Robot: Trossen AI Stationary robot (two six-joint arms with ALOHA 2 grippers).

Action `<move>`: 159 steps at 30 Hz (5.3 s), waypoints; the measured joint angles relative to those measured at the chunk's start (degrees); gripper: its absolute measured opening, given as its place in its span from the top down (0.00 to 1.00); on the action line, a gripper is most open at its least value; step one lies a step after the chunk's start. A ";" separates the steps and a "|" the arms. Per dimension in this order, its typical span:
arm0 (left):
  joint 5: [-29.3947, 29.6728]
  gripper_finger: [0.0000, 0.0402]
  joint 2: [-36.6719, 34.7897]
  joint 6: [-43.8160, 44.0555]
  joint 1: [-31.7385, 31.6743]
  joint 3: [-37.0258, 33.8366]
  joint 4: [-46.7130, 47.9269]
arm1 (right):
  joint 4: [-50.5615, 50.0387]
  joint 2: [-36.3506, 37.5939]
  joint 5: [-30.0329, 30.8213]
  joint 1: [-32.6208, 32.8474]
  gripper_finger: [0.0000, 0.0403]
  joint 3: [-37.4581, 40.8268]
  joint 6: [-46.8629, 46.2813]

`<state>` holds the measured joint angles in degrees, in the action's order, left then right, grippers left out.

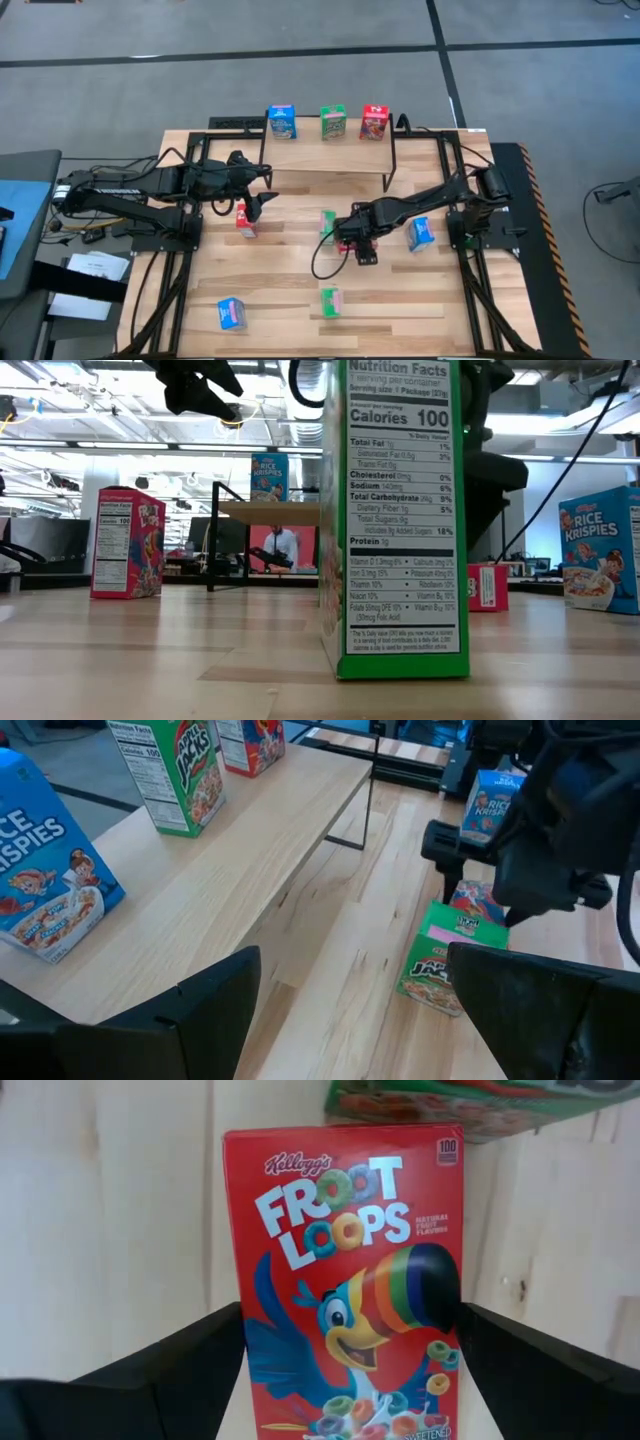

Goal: Stack cereal on shelf
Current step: Put the right red cereal box on the shelf aligned with the other red cereal box

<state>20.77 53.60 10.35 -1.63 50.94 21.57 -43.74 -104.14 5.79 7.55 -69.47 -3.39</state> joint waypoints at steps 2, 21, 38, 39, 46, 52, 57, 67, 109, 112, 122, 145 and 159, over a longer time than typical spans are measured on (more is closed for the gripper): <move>-0.01 0.23 0.00 0.00 -0.01 0.00 0.12 | -0.16 0.21 0.15 -0.04 0.05 -0.22 -0.02; -0.01 0.23 0.00 0.00 0.00 0.00 0.03 | -0.39 0.68 -1.19 -0.57 0.05 -0.52 -0.37; 0.00 0.23 0.00 0.00 0.00 0.00 -0.01 | -1.15 0.70 -1.50 -0.52 0.30 -0.55 -4.36; 0.01 0.23 0.00 0.00 0.00 0.00 -0.01 | -1.17 0.72 -1.44 -0.52 0.31 -0.55 -4.72; 0.01 0.23 0.00 0.00 0.00 0.00 -0.01 | -2.51 0.74 -1.37 -0.46 0.42 -0.57 -6.60; 0.01 0.23 0.00 0.00 -0.02 0.00 -0.02 | -2.78 0.76 -1.55 -0.46 0.56 -0.61 -7.33; 0.01 0.23 0.00 0.00 0.00 0.00 -0.01 | -2.98 0.81 -2.62 -0.50 0.68 -0.61 -8.41; 0.62 0.23 0.00 0.00 -0.02 0.00 -0.01 | -5.25 2.11 -3.16 -0.39 0.76 -0.50 -10.86; 0.65 0.23 -0.02 -0.17 0.00 0.00 -0.03 | -9.81 24.37 19.02 -0.09 0.99 -2.14 -22.26; 0.66 0.23 -0.02 -0.17 -0.01 0.00 -0.05 | -8.96 26.84 25.75 -0.09 0.99 -2.14 -23.19; 0.64 0.23 -0.02 -0.22 -0.01 0.00 -0.02 | -7.51 29.97 47.76 1.59 0.99 -1.97 -25.28; 0.64 0.23 -0.02 -2.14 -0.02 0.00 -0.03 | 8.12 33.71 77.04 2.78 0.99 19.56 -51.68; 0.62 0.23 -0.02 -3.87 -0.02 0.00 -0.08 | 18.44 25.86 79.00 -2.72 0.99 20.25 -49.80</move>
<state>21.39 53.58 6.48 -1.65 50.94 21.49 -25.30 -78.28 84.79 4.84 -49.23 -53.18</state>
